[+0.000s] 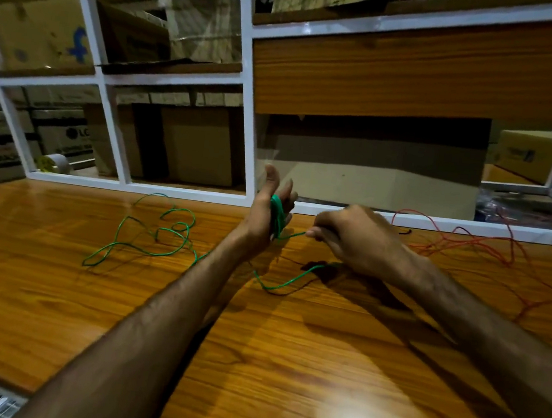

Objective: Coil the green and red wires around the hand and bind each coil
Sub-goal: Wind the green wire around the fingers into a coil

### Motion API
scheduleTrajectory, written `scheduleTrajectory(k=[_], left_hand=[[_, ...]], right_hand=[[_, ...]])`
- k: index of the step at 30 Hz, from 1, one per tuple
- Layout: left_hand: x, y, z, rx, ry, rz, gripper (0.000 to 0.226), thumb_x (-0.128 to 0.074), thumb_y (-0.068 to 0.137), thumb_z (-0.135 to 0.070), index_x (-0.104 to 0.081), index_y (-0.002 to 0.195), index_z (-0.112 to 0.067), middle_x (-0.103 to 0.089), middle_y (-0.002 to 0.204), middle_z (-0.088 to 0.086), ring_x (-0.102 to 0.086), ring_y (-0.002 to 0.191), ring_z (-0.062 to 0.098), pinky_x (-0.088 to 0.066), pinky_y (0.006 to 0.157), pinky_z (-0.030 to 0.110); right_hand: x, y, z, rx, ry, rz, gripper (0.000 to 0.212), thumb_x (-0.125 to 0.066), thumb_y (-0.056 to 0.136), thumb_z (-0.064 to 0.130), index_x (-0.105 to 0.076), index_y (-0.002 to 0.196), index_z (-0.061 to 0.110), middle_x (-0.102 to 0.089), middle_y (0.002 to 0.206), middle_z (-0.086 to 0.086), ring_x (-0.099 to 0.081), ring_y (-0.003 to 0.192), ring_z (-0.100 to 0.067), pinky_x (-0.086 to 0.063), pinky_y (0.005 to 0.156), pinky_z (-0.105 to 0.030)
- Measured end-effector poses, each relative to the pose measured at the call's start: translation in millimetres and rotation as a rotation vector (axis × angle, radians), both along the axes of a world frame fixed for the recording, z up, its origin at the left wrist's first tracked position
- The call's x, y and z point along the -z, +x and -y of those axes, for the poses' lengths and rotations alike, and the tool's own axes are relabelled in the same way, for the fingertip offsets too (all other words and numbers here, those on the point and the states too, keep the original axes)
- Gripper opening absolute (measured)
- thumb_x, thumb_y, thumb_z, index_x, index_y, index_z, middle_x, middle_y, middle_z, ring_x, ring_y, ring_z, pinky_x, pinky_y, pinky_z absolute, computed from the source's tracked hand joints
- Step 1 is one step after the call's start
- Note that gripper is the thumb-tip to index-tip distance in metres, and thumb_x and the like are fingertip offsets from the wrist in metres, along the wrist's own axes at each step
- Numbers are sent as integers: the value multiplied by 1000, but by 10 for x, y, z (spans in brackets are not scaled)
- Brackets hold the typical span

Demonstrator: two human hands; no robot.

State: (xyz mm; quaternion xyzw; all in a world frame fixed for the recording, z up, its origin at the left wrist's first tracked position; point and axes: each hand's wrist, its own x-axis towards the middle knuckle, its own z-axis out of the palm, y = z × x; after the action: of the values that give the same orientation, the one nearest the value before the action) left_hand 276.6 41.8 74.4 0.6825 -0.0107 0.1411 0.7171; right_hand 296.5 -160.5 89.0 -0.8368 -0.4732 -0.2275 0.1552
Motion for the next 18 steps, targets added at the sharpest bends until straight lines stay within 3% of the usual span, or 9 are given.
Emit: scheduleTrajectory(k=[1, 2, 6, 8, 10, 11, 12, 13, 18], left_hand=[[-1, -21, 25, 21, 54, -13, 118, -21, 76, -97, -35, 162, -17, -33, 168, 10, -33, 154, 24, -22, 128, 45], [5, -34, 62, 37, 106, 0, 124, -22, 71, -100, -23, 167, -21, -22, 173, 10, -21, 160, 24, -12, 131, 47], [61, -10, 104, 20, 221, 19, 144, -35, 51, -112, -20, 167, -27, -18, 175, 2, -16, 161, 19, -7, 131, 52], [73, -23, 98, 100, 250, -11, 137, -35, 62, -109, -29, 165, -20, -30, 171, 7, -28, 158, 23, -13, 131, 52], [40, -98, 178, 170, 320, -15, 116, -24, 84, -96, -49, 153, -6, -54, 153, 20, -50, 142, 32, -23, 127, 51], [20, -132, 224, 221, 331, -29, 111, -17, 91, -89, -52, 147, 1, -62, 141, 24, -48, 120, 17, -29, 122, 49], [-4, -177, 286, 272, 314, -60, 110, -15, 92, -85, -49, 146, 4, -65, 134, 28, -34, 139, 51, -35, 121, 53], [-32, -230, 330, 307, 294, -74, 108, -18, 89, -85, -48, 149, 0, -69, 130, 25, -64, 126, 39, -43, 116, 51], [-205, -409, 442, 540, 275, -181, 97, -35, 81, -85, -44, 151, -19, -65, 134, 32, -64, 126, 47, -46, 113, 60]], right_hand=[[-22, 14, 20, -26, 24, 4, 33, -52, 99, 54, -69, 96, 26, -64, 77, 8, -58, 68, -11, -51, 60, -35], [-37, 12, 31, -49, 38, -3, 32, -54, 98, 54, -70, 96, 26, -64, 75, 8, -58, 66, -9, -51, 59, -35], [-81, -44, -32, -138, 55, -41, 28, -62, 98, 46, -71, 88, 22, -62, 68, 7, -57, 59, -9, -48, 54, -33], [-141, -68, -61, -174, 91, -34, 20, -66, 97, 42, -72, 89, 25, -59, 66, 10, -55, 57, -5, -41, 52, -28], [-215, -62, -48, -173, 125, -43, 18, -69, 95, 39, -76, 97, 23, -59, 66, 14, -55, 56, 0, -38, 52, -23], [-248, -46, -32, -170, 137, -47, 19, -69, 95, 40, -77, 98, 23, -63, 67, 13, -57, 58, 1, -40, 53, -24], [-270, -27, -6, -165, 147, -44, 18, -69, 95, 39, -77, 99, 23, -67, 71, 11, -59, 60, 0, -44, 54, -27], [-285, -6, 26, -156, 161, -35, 17, -69, 95, 37, -77, 100, 24, -69, 74, 10, -60, 62, -1, -46, 56, -30], [-301, 45, 127, -127, 260, 4, 9, -69, 96, 29, -74, 94, 22, -57, 71, 18, -53, 63, 5, -38, 58, -22]])
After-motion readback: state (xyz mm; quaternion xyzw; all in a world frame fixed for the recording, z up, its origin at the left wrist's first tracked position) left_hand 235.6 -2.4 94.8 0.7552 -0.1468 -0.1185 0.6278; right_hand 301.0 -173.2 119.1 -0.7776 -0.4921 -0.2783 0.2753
